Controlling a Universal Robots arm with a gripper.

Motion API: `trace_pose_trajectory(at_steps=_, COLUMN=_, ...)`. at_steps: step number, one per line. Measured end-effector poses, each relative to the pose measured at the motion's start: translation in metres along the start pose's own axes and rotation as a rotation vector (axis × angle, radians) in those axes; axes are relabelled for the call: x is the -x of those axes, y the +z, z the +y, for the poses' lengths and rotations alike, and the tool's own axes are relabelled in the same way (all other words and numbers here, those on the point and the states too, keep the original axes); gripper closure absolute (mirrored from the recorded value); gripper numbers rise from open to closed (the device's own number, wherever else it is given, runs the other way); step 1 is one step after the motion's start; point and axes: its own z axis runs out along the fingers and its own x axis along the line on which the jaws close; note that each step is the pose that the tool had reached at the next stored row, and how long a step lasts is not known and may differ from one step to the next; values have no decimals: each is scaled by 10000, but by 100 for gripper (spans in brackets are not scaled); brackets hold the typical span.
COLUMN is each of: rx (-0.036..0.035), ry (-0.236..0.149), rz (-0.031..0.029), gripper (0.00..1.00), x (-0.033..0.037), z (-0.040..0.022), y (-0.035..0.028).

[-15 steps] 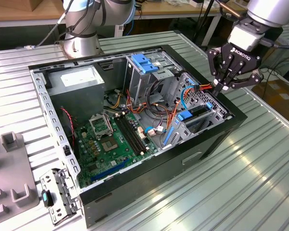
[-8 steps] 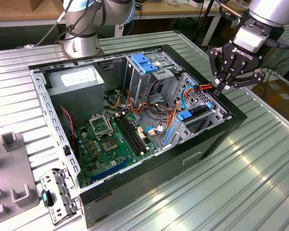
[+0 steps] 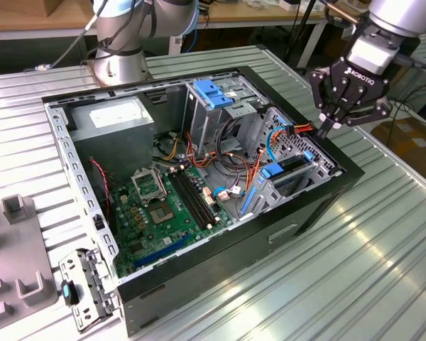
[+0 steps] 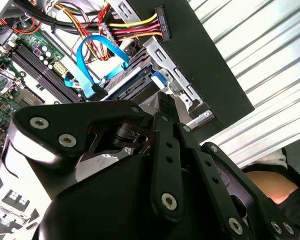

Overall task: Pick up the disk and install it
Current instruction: 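Insert the first disk wire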

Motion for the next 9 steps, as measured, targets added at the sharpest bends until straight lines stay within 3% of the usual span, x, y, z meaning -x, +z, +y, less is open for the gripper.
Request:
trace_pose_trajectory(at_steps=7, rx=-1, ry=-215, rz=5, gripper=89, x=23, z=-36, y=0)
trace_pose_trajectory(at_steps=9, rx=-7, ry=-912, rz=15, gripper=89, x=24, z=-38, y=0)
